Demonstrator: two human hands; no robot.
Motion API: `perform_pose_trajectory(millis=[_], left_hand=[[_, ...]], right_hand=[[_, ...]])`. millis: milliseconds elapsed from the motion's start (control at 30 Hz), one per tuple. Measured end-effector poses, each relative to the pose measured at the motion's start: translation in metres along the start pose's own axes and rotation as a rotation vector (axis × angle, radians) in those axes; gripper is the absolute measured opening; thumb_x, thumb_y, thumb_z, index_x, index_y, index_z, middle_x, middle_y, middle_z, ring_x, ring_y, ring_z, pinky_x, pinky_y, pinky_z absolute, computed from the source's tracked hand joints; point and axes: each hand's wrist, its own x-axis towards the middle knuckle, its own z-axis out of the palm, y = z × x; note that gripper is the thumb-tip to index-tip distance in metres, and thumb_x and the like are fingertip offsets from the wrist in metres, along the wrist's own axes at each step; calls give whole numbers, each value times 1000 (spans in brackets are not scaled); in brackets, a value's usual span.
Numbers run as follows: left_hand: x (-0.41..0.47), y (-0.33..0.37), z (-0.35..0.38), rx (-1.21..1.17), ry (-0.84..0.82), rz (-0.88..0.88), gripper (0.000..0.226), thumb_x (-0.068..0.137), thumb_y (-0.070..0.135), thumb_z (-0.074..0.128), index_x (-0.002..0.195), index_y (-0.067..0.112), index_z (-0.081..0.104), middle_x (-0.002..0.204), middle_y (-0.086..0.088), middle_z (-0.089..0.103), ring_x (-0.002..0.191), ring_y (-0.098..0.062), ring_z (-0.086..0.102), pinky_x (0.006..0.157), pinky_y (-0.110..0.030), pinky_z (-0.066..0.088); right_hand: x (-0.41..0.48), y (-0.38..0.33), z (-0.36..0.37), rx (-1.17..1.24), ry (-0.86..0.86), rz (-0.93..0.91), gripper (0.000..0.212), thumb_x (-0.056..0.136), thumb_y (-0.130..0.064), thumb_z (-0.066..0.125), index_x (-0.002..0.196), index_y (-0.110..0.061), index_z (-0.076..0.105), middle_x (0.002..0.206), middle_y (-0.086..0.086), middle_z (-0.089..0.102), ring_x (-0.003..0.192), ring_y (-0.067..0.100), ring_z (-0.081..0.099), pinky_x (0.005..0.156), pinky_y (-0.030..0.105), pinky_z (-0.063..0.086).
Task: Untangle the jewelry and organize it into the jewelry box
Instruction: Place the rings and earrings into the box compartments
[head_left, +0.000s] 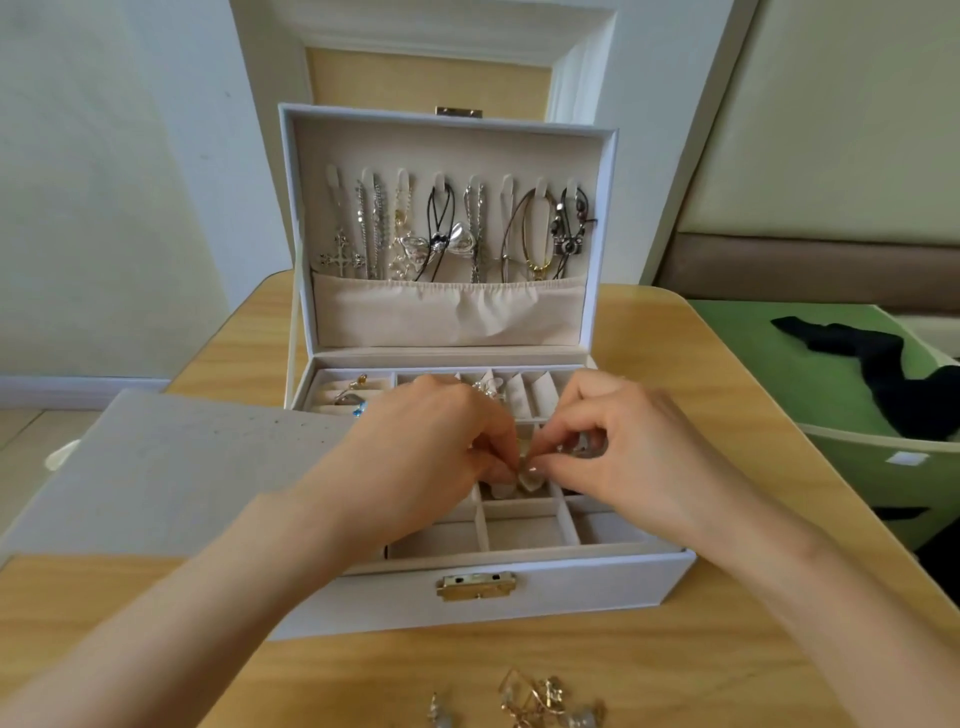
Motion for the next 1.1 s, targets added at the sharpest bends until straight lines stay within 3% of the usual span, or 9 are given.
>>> perform_pose_trajectory(millis=[200,300,367,433,633,800,933,1000,1100], left_hand=[[0,5,3,169,48,41,11,83,35,64,92,31,66,94,11,63,98,-8,51,70,-24,30],[-1,4,4,203,85,66,11,83,36,64,91,29,65,94,12,59,100,-10,47,68,-24,23],[-1,3,4,203,106,73,10,83,36,65,90,30,63,95,12,59,99,-10,47,67,-24,22],[-1,2,4,193,118,86,9,83,35,65,91,31,63,96,13,59,98,-8,46,67,-24,22],[-15,-5,-3,57,287,117,7,81,35,66,79,29,64,75,16,54,69,-7,48,61,-30,44],[-40,-11,-11,-10,328,104,21,79,46,46,75,32,61,72,20,53,66,0,51,53,-29,48],[-63,-10,-14,-30,379,64,10,81,41,54,77,34,61,73,22,52,70,2,52,52,-15,42],[-72,-12,-12,-54,417,42,12,81,42,49,77,35,59,75,21,53,71,4,53,56,-17,43],[-84,-14,-8,-87,458,16,12,82,40,47,78,35,58,77,20,52,71,4,53,62,-12,40]], right_hand=[[-3,-4,-7,115,14,25,10,74,-13,74,67,-16,67,72,-3,67,54,2,51,53,15,40],[-1,-3,-8,171,55,43,16,74,-9,70,65,-18,61,70,-1,68,52,9,53,55,30,47],[-1,-2,-8,200,79,54,21,74,-6,69,63,-19,58,63,-5,66,51,9,53,54,29,47],[-2,-3,-9,230,66,58,22,76,-6,71,64,-20,60,58,-7,66,49,7,56,52,23,47],[-2,-10,-8,196,14,6,12,71,-4,78,73,-15,74,70,3,69,64,17,66,64,36,55],[-4,-16,-7,69,-76,-6,18,73,-2,76,87,-14,76,73,-9,66,65,0,60,64,8,46],[-6,-17,-3,-22,-35,-77,6,72,-15,79,72,-17,73,69,-5,66,66,5,55,64,18,45],[-5,-16,-1,-38,-29,-113,10,73,-11,78,67,-15,71,67,-4,65,66,10,56,65,25,46],[-5,-13,0,-90,-29,-201,15,74,4,71,72,-10,74,66,-11,60,60,0,52,66,14,44]])
